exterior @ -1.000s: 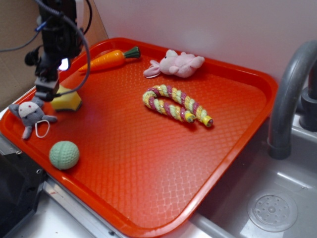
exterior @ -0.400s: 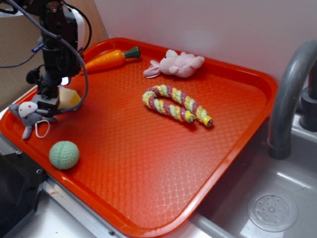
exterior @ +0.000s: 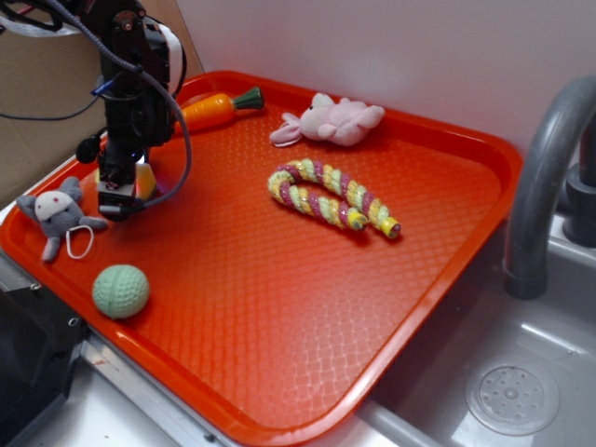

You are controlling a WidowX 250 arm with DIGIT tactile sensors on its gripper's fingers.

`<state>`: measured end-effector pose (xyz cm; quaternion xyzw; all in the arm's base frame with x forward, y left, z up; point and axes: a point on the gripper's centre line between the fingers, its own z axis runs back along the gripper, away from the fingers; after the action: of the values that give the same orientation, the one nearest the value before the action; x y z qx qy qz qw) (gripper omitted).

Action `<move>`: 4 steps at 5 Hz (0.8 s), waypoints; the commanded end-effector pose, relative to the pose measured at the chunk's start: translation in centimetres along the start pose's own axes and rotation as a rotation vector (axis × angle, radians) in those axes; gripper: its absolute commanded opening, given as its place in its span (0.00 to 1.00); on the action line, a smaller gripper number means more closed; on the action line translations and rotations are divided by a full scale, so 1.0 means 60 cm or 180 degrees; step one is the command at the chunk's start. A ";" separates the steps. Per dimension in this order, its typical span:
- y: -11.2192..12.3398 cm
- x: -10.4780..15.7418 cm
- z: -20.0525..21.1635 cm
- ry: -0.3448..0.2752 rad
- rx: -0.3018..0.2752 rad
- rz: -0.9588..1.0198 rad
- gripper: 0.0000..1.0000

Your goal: Grab the green sponge.

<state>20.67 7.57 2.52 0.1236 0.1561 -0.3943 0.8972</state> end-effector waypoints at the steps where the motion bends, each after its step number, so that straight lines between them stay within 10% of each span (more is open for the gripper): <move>1: 0.003 -0.008 0.088 -0.0565 0.0421 0.1742 0.00; 3: -0.059 0.057 0.264 -0.1072 -0.0090 0.2917 0.00; 4: -0.079 0.062 0.338 -0.0895 -0.0361 0.3302 0.00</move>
<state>22.25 -4.23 18.03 0.0883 -0.0097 0.1008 0.9909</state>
